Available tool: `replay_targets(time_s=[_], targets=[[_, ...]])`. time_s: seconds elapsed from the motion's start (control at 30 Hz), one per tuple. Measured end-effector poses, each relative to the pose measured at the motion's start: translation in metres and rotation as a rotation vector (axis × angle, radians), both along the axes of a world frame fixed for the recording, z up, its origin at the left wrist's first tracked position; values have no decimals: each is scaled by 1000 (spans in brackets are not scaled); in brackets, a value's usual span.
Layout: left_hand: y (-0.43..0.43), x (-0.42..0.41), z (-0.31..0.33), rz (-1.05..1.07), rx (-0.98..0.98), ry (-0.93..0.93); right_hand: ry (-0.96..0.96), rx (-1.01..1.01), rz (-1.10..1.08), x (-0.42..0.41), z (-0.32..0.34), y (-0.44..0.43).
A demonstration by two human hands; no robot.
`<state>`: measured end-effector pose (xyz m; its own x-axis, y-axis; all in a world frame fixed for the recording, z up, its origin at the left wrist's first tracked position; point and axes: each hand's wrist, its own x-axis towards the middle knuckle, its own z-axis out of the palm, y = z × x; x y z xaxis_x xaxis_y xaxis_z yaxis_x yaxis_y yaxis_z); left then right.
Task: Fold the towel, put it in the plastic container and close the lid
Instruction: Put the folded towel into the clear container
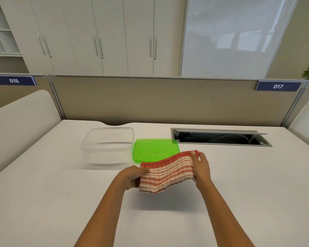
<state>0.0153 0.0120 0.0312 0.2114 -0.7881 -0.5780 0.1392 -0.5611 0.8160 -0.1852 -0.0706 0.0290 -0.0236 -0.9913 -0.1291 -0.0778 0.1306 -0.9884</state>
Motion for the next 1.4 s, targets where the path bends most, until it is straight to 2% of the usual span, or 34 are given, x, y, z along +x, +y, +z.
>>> replay_targets(time_s=[0.2,0.33,0.5,0.77,1.03,1.23,1.4], targets=[[4,24,6,110,-87,34,43,133,175,6,18,-15],[-2,49,26,253,-251,-124,40,189,334,23,35,-21],[-7,84,51,357,-367,-339,7,167,434,69,59,-31],[-15,140,80,405,-421,-484,-30,31,398,143,82,-52],[-37,169,66,459,-334,-680,227,-149,442,204,71,-53],[-51,184,47,480,-258,-751,534,-260,547,235,56,-58],[-53,192,29,447,-120,-817,801,-457,601,242,37,-55]])
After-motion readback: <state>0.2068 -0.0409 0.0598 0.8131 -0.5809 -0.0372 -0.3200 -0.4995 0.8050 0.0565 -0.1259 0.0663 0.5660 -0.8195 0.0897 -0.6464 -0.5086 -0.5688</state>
